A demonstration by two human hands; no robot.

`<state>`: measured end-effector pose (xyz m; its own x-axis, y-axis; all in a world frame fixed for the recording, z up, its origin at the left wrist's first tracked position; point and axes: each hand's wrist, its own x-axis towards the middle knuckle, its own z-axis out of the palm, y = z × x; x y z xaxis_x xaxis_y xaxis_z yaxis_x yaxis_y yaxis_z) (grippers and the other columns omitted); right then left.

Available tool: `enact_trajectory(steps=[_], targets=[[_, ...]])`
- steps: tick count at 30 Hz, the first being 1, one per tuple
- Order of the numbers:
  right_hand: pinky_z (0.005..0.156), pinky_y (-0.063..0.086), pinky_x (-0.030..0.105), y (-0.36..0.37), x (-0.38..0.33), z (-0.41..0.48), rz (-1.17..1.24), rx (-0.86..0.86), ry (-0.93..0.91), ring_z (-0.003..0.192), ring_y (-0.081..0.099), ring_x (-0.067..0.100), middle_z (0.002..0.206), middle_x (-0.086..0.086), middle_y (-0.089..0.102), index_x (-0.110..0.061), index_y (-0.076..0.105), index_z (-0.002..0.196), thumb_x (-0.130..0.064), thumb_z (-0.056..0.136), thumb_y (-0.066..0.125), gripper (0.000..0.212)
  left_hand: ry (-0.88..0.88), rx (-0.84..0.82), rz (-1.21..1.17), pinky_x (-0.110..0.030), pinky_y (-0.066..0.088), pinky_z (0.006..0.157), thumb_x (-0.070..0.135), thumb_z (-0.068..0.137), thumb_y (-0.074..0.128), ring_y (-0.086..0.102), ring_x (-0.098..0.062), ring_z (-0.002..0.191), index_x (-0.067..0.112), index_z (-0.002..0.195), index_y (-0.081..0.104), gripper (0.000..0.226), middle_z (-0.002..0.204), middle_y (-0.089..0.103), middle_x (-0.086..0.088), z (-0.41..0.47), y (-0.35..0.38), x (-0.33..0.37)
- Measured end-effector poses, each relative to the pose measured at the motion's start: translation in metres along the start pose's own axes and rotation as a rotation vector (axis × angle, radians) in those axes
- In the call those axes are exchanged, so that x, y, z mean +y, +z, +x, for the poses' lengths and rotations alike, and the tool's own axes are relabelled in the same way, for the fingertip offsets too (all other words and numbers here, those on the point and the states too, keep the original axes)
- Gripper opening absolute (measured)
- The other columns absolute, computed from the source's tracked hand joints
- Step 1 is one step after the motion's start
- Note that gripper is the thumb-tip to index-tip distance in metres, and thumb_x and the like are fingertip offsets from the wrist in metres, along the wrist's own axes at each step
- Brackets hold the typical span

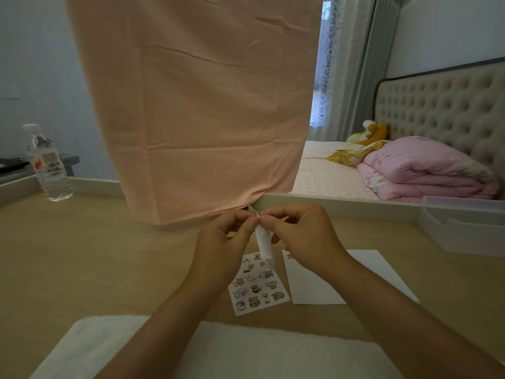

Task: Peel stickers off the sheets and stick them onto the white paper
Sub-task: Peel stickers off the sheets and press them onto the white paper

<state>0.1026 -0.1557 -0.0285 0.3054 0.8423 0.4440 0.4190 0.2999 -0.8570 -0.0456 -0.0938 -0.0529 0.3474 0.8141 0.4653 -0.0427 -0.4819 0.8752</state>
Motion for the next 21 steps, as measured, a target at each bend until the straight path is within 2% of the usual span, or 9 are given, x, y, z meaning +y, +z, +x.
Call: enact_trajectory(steps=[3, 5, 8, 11, 14, 18, 21], targets=[[0.050, 0.045, 0.013, 0.000, 0.001, 0.001, -0.008, 0.037, 0.015, 0.059, 0.068, 0.010, 0.073, -0.011, 0.075, -0.024, 0.080, 0.089, -0.018, 0.091, 0.073, 0.010, 0.000, 0.008, -0.005, -0.053, 0.056, 0.090, 0.018, 0.097, 0.063, 0.071, -0.020, 0.094, 0.024, 0.096, 0.075, 0.013, 0.094, 0.075, 0.004, -0.001, 0.000, -0.002], [0.052, 0.046, 0.013, -0.001, 0.003, 0.001, -0.052, 0.057, -0.016, 0.060, 0.068, 0.009, 0.074, -0.014, 0.074, -0.026, 0.079, 0.090, -0.020, 0.091, 0.073, 0.009, -0.034, 0.003, -0.045, -0.046, 0.059, 0.088, 0.017, 0.097, 0.063, 0.071, -0.023, 0.094, 0.020, 0.096, 0.076, 0.013, 0.093, 0.076, 0.001, -0.001, 0.002, 0.000], [0.063, 0.053, 0.017, 0.001, 0.007, 0.001, -0.163, 0.082, -0.128, 0.069, 0.069, 0.008, 0.083, -0.014, 0.075, -0.025, 0.080, 0.096, -0.020, 0.090, 0.074, 0.010, -0.144, -0.018, -0.193, -0.035, 0.061, 0.082, 0.015, 0.097, 0.062, 0.074, -0.023, 0.092, 0.009, 0.094, 0.075, 0.015, 0.092, 0.077, -0.005, -0.002, 0.004, 0.007], [0.068, 0.055, 0.021, 0.003, 0.011, 0.000, -0.292, 0.096, -0.287, 0.077, 0.066, 0.006, 0.090, -0.013, 0.074, -0.021, 0.081, 0.099, -0.018, 0.089, 0.074, 0.012, -0.209, -0.053, -0.291, -0.037, 0.060, 0.084, 0.024, 0.099, 0.058, 0.074, -0.021, 0.093, 0.009, 0.098, 0.076, 0.024, 0.096, 0.077, -0.006, -0.003, 0.003, 0.011], [0.070, 0.056, 0.024, 0.004, 0.013, 0.000, -0.329, 0.119, -0.343, 0.080, 0.067, 0.005, 0.092, -0.012, 0.074, -0.020, 0.081, 0.100, -0.019, 0.090, 0.074, 0.013, -0.204, -0.024, -0.251, -0.036, 0.059, 0.084, 0.023, 0.101, 0.055, 0.073, -0.017, 0.096, 0.010, 0.099, 0.076, 0.024, 0.098, 0.077, -0.003, -0.001, 0.001, 0.009], [0.070, 0.058, 0.027, 0.005, 0.014, 0.000, -0.309, 0.097, -0.314, 0.080, 0.068, 0.005, 0.093, -0.014, 0.074, -0.022, 0.081, 0.101, -0.024, 0.088, 0.076, 0.014, -0.169, 0.013, -0.175, -0.027, 0.060, 0.076, 0.019, 0.102, 0.054, 0.072, -0.015, 0.093, 0.011, 0.097, 0.073, 0.021, 0.094, 0.075, -0.002, 0.000, 0.004, 0.004], [0.069, 0.058, 0.026, 0.006, 0.014, -0.001, -0.291, 0.097, -0.307, 0.079, 0.068, 0.005, 0.093, -0.014, 0.074, -0.022, 0.081, 0.099, -0.024, 0.086, 0.078, 0.014, -0.120, 0.009, -0.135, -0.028, 0.060, 0.078, 0.020, 0.102, 0.053, 0.071, -0.016, 0.092, 0.013, 0.096, 0.072, 0.021, 0.093, 0.074, -0.001, -0.002, 0.003, 0.004]])
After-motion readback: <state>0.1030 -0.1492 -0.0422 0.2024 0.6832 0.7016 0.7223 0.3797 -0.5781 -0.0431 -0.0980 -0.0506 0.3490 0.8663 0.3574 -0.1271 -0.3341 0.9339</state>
